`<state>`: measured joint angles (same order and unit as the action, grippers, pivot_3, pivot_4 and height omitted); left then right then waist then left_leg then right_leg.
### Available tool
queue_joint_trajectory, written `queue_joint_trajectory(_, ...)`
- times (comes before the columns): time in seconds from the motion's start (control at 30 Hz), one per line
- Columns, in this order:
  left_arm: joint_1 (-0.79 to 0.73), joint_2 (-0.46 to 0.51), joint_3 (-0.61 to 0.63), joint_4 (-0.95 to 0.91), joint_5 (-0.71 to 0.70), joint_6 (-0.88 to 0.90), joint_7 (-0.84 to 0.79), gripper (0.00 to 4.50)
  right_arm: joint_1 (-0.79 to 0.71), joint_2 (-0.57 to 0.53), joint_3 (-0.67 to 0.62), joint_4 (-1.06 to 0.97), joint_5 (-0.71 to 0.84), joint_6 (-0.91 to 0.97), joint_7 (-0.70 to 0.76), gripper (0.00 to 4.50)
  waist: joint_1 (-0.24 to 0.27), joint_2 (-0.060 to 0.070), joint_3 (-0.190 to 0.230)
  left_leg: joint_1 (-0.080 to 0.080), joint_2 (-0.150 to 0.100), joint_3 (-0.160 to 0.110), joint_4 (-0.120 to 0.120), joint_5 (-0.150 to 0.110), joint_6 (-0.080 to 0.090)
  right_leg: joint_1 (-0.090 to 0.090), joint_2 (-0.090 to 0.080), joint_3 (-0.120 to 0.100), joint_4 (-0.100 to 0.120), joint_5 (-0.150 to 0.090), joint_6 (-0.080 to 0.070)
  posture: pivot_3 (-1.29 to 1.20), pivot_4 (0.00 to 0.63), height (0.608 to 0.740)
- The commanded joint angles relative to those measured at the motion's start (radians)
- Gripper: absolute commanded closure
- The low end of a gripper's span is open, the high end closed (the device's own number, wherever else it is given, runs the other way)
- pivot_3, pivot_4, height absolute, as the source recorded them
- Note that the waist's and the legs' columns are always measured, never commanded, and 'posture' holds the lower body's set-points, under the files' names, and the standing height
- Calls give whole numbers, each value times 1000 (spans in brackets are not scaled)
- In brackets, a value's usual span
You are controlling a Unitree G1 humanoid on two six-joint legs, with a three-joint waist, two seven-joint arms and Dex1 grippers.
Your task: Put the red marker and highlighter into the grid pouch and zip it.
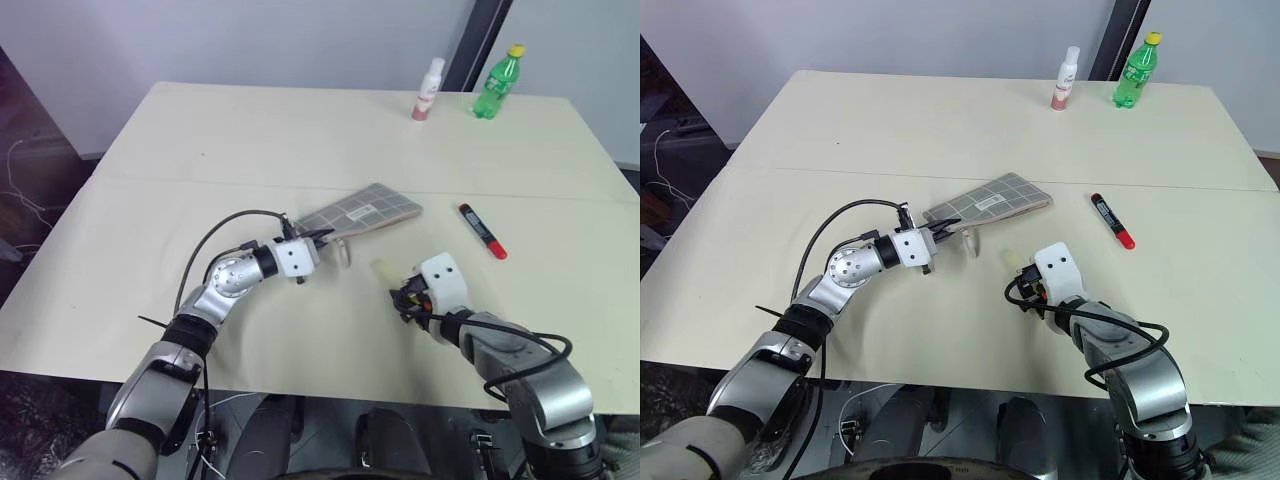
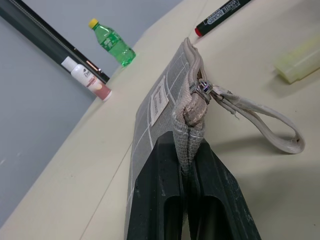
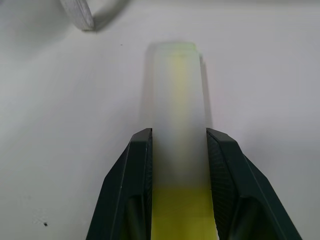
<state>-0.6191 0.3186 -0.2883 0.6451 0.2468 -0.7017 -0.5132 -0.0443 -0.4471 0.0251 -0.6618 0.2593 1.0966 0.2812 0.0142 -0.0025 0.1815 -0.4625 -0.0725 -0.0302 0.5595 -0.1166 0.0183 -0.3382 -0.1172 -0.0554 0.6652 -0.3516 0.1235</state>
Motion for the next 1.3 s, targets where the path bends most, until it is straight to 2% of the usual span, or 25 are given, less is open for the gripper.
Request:
queue_joint_trajectory(0.03, 2, -5, 22, -40, -52, 2, -11, 4500, 10, -34, -41, 4, 10, -76, 47, 3598, 0, 0, 0, 0, 0, 0, 0, 0, 0, 0, 0, 0, 0, 0, 0, 0, 150, 740)
queue_joint_trajectory(0.1, 9, -20, 74, -92, -186, 83, -62, 4500, 3, -97, -89, -10, 18, -216, 138, 3598, -2, 1, 1, -1, 0, 0, 0, 0, 0, 0, 0, 0, 0, 0, 0, 0, 150, 740)
queue_joint_trajectory(0.2, 23, -12, 98, -154, -285, 135, -146, 4500, -25, -139, -115, -6, 35, -292, 195, 3598, -4, 0, 1, -1, 0, 0, 1, 0, 1, -1, 0, 0, 0, 0, 0, 0, 150, 740)
queue_joint_trajectory(0.43, 32, 31, 90, -235, -359, 195, -304, 4500, -118, -191, -122, 67, 30, -416, 272, 3598, -3, 0, 1, 0, 0, 0, 1, 0, 1, 1, 0, -1, 0, 0, 0, 0, 150, 740)
queue_joint_trajectory(0.6, 15, 33, 91, -228, -351, 189, -331, 4500, -149, -221, -107, 114, 21, -458, 309, 3598, -1, 0, 1, 0, 0, 0, 2, 0, 1, 1, 0, -1, 0, 0, 0, 0, 150, 740)
queue_joint_trajectory(0.8, 25, 26, 89, -253, -365, 192, -361, 4500, -153, -282, -17, 176, -67, -505, 341, 3598, -2, 0, 1, -1, 0, 0, 2, 0, 1, 1, 0, -1, 0, 0, 0, 0, 150, 740)
queue_joint_trajectory(1.0, 27, 47, 60, -257, -323, 134, -407, 4500, -198, -301, -7, 222, -87, -566, 379, 3598, -2, 0, 1, 0, 0, 0, 2, 0, 1, 1, 0, -1, 0, 0, 0, 0, 150, 740)
queue_joint_trajectory(1.07, 29, 49, 51, -265, -338, 132, -442, 4500, -233, -311, 53, 227, -123, -654, 429, 3598, -3, 0, 1, 0, 0, 0, 2, 0, 1, 1, 0, -1, 0, 0, 0, 0, 150, 740)
queue_joint_trajectory(1.2, 22, 40, 45, -285, -380, 156, -509, 4500, -334, -216, 198, 248, -159, -745, 467, 3598, -11, 0, 1, 0, 1, -1, 1, 0, 1, 0, 1, 0, 0, 0, 0, 0, 150, 740)
queue_joint_trajectory(1.3, 29, 41, 56, -306, -419, 189, -548, 4500, -378, -225, 275, 328, -273, -868, 497, 3598, -8, 0, 1, 0, 1, -1, 1, 0, 1, 0, 1, -1, 0, 0, 0, 0, 150, 740)
